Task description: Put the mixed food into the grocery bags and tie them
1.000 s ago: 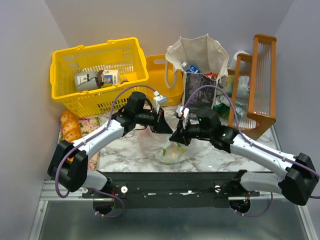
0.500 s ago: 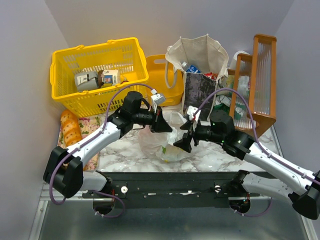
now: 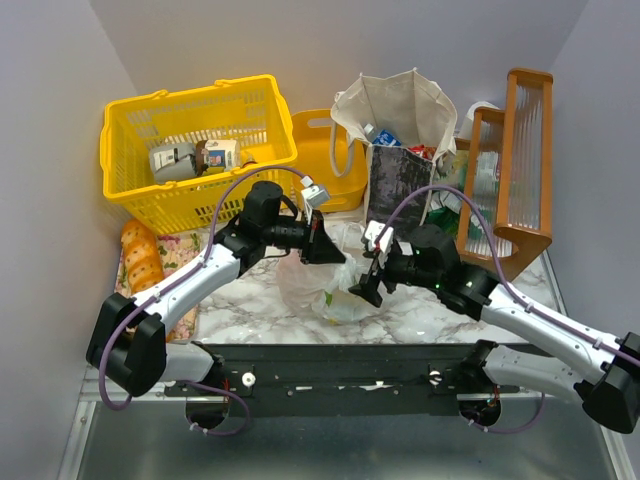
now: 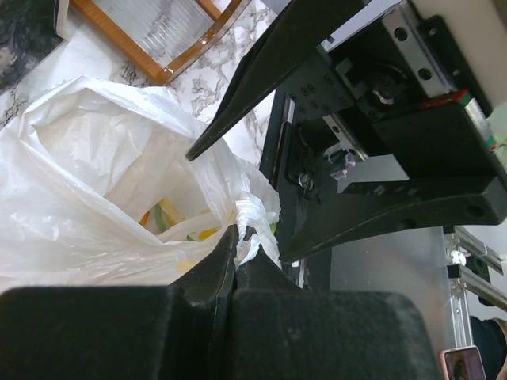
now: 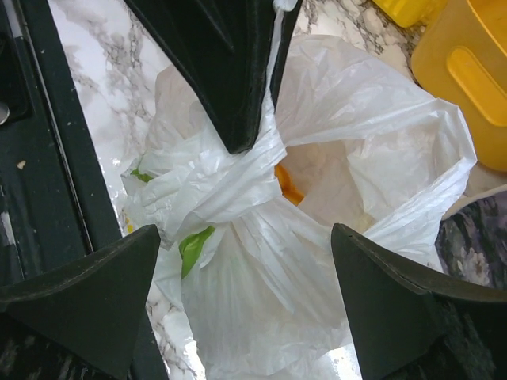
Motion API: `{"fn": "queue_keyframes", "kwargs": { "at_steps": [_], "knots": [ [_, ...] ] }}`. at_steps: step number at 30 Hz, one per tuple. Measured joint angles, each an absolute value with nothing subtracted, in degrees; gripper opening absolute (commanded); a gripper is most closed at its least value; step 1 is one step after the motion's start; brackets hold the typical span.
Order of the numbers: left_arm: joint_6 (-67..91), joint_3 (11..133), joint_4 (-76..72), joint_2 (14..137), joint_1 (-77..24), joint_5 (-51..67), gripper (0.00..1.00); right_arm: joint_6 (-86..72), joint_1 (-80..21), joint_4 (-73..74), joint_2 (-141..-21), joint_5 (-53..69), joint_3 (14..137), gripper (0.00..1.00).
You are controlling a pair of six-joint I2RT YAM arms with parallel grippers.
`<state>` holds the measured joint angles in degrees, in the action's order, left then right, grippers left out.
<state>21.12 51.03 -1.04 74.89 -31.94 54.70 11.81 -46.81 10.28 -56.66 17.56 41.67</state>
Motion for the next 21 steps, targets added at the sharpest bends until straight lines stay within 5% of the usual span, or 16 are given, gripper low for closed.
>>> {"fn": "queue_keyframes", "kwargs": {
  "at_steps": [15,21],
  "knots": [
    [21.50,50.92,-2.02,74.89,-31.62,56.75,0.00,13.61,-47.92,3.84,-62.04,8.27,40.64,0.93],
    [20.80,50.54,-1.56,74.63,-31.59,56.66,0.00,13.15,-47.97,1.02,-63.46,6.22,40.77,0.64]
  ]
}}
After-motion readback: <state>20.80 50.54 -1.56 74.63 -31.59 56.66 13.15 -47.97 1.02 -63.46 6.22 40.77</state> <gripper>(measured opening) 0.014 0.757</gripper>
